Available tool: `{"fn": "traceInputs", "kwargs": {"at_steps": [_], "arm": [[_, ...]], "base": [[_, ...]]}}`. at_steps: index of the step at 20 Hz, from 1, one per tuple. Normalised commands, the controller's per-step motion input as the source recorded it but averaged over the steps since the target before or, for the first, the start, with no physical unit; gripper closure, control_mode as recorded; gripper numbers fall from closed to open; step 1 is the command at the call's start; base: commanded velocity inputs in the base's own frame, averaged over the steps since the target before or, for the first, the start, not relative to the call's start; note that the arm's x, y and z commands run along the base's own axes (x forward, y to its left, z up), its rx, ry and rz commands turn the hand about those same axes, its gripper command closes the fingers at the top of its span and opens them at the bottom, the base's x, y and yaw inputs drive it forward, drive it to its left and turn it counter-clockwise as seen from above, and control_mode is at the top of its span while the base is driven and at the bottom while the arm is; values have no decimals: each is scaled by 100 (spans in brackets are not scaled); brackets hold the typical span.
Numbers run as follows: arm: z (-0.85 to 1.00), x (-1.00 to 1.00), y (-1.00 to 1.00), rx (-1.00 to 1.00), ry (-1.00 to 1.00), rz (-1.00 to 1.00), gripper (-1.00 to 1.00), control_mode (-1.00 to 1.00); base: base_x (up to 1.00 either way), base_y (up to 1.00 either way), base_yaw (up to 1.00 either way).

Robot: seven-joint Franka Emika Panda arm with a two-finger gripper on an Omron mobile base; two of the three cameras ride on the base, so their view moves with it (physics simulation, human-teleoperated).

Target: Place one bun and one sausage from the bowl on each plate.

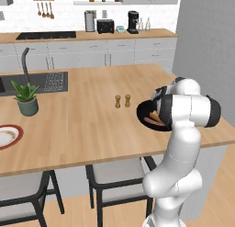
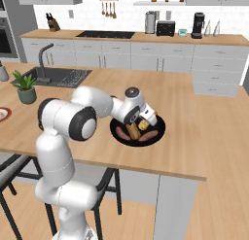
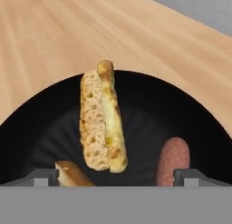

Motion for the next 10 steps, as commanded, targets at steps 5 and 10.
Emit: {"fn": "traceInputs", "kwargs": {"at_steps": [5, 10], "arm": [[-22, 18, 0, 0, 0, 0, -100, -100], [-27, 29, 0, 0, 0, 0, -100, -100]], "base": [[0, 0, 0], [0, 0, 0]]}}
